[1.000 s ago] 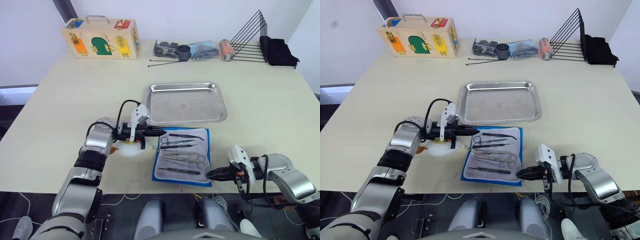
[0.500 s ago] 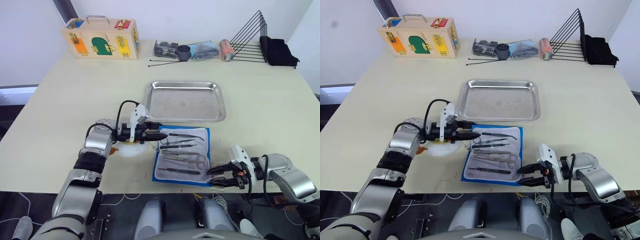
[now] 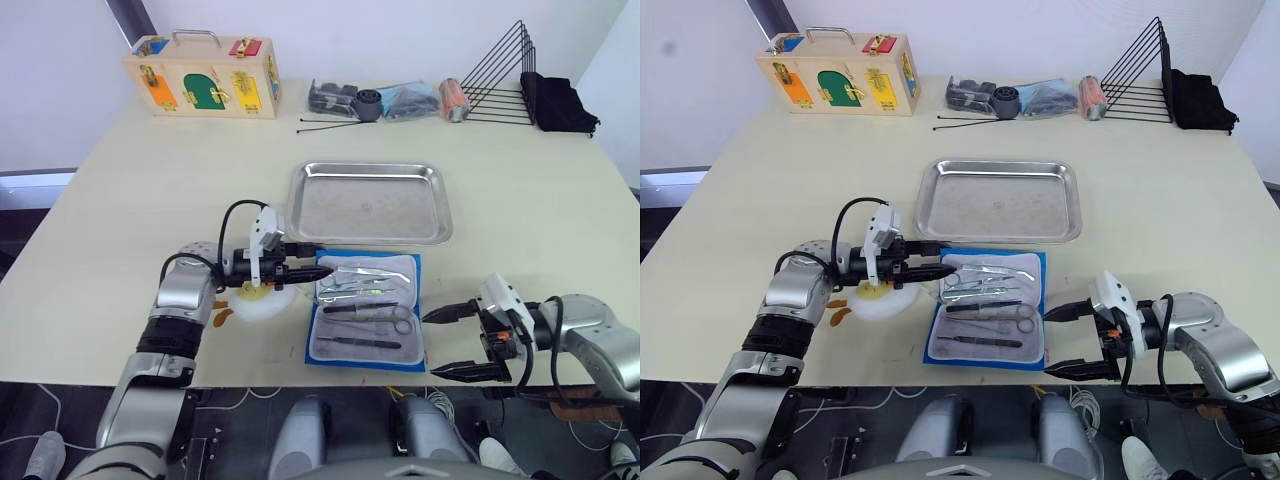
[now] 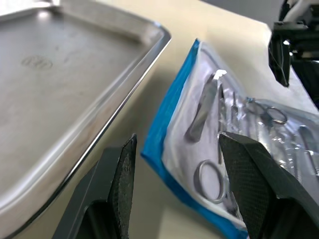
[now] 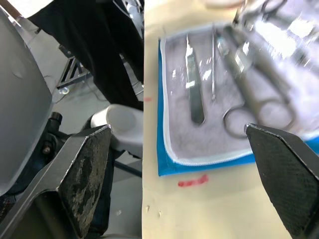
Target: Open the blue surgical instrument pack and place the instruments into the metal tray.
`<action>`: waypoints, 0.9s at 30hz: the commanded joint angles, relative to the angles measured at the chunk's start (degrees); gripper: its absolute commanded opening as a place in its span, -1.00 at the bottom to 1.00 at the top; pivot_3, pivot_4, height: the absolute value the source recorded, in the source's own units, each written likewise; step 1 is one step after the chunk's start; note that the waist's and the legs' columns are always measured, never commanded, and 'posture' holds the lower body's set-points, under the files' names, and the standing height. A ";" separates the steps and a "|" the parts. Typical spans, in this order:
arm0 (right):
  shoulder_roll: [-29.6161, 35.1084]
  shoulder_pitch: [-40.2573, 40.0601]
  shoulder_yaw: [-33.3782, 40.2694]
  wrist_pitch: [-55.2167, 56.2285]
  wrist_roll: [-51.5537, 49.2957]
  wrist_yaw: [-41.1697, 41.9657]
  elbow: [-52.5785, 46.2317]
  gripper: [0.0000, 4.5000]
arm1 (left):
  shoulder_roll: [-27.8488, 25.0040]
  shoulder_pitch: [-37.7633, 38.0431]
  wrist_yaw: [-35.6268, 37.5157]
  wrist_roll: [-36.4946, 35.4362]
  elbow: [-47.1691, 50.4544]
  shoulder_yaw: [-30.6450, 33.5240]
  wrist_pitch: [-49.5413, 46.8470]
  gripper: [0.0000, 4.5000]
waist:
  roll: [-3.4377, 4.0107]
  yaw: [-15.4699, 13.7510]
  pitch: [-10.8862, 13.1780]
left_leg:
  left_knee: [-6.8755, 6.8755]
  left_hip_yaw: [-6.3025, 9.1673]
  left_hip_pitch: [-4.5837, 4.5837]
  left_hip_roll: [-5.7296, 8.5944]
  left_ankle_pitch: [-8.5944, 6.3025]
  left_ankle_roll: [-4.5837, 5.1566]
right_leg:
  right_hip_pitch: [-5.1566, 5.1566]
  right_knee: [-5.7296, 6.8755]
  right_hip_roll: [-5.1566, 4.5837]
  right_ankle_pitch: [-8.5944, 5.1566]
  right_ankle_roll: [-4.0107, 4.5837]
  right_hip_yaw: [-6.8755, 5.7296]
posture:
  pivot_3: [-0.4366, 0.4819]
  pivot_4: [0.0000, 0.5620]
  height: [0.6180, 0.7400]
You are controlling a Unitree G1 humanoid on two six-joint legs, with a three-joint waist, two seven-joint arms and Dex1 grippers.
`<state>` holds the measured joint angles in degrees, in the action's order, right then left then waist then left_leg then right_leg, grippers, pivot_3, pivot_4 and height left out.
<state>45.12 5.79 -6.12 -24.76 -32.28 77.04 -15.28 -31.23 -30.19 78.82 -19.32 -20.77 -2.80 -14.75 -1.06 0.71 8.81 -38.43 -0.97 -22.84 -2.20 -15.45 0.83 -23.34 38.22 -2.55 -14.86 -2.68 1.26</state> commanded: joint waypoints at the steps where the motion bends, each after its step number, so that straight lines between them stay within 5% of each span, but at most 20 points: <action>1: -1.74 2.32 2.69 2.44 -1.19 -1.38 -1.36 0.98 | -0.96 -0.77 1.91 -1.10 1.42 1.51 4.12 0.23 | -0.03 0.06 0.02 | 0.00 -0.01 0.00 0.00 0.00 0.00 | 0.00 0.00 0.00 0.00 0.00 0.00 | -0.05 -0.47 1.00; 16: -15.40 7.61 -2.30 23.02 11.57 -7.49 11.28 0.98 | -11.57 4.49 11.68 -6.39 13.34 4.44 7.37 0.23 | -0.05 0.04 0.05 | 0.00 -0.02 -0.04 -0.02 0.00 0.00 | -0.02 -0.02 0.00 0.00 0.00 -0.01 | -0.05 -0.47 1.00; 20: -16.68 8.16 -3.89 26.88 13.42 -6.30 15.46 1.00 | -14.83 6.29 11.85 -8.18 16.17 5.51 6.56 0.99 | -0.05 -0.01 0.05 | 0.01 -0.05 -0.04 -0.02 0.00 0.00 | -0.02 -0.02 -0.01 0.00 0.00 -0.01 | -0.05 -0.47 1.00; 27: -18.34 9.56 -5.43 31.98 16.18 -5.60 23.02 1.00 | -19.60 10.22 13.66 -8.54 19.82 4.95 9.14 1.00 | -0.03 0.07 0.06 | 0.01 -0.07 -0.02 -0.04 0.00 0.00 | -0.04 -0.02 0.00 0.00 0.01 0.00 | -0.05 -0.47 1.00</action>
<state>26.92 14.63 -11.07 5.54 -16.60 71.02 6.95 -49.80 -19.80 89.41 -27.13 -2.90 1.57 -6.84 -1.09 0.78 8.87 -38.41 -1.04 -22.86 -2.24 -15.45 0.83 -23.39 38.20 -2.55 -14.87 -2.67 1.26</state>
